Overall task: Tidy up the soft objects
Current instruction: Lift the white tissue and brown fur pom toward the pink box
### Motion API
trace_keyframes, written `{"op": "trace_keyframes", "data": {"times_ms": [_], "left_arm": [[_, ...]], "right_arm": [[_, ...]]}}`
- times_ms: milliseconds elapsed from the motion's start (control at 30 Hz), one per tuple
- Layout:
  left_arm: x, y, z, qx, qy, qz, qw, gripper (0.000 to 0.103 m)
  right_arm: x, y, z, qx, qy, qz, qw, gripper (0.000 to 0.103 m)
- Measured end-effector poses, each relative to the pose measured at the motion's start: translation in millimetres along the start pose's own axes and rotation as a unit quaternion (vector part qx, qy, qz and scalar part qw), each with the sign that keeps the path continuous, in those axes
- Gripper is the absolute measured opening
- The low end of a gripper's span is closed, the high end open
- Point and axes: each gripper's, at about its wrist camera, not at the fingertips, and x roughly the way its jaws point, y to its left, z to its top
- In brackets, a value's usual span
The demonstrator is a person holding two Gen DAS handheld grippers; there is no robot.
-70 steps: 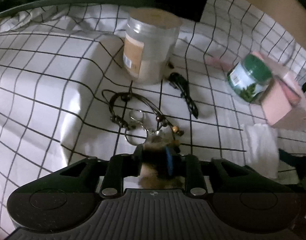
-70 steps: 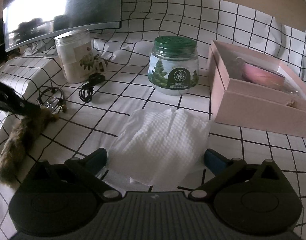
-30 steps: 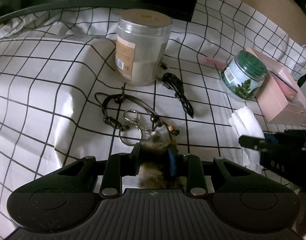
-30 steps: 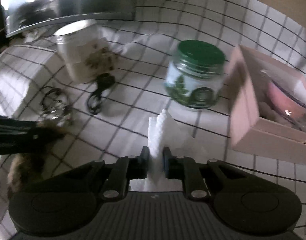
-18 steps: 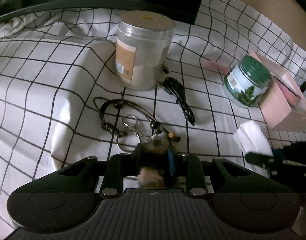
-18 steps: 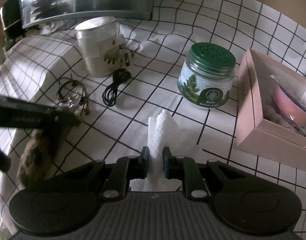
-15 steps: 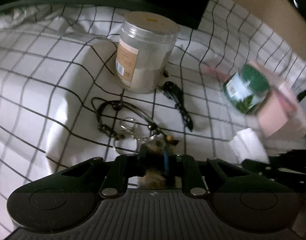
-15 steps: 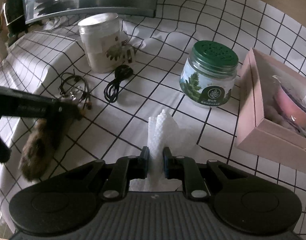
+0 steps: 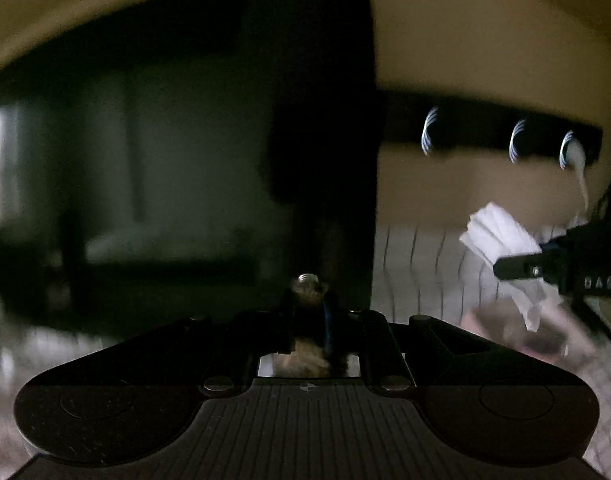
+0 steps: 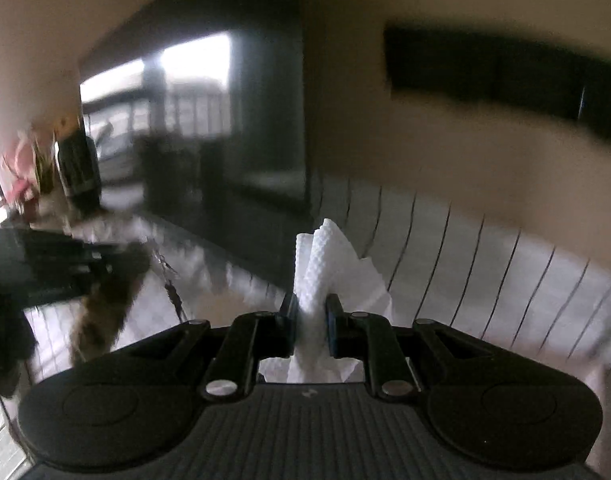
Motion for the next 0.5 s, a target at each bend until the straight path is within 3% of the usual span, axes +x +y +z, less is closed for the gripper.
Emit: {"op": "trace_keyframes", "data": {"times_ms": [100, 233, 500], "left_arm": [[-2, -19, 39, 0.018, -0.035, -0.005, 0.9992, 0.015], [-8, -53, 72, 0.032, -0.070, -0.047, 0.9959, 0.015], [16, -135, 103, 0.057, -0.092, -0.154, 0.9821, 0.015]], "right_arm": [[-21, -15, 26, -0.021, -0.036, -0.021, 0.999, 0.014], [-52, -44, 46, -0.022, -0.069, -0.053, 0.996, 0.014], [-110, -105, 42, 0.003, -0.124, -0.135, 0.983, 0.015]]}}
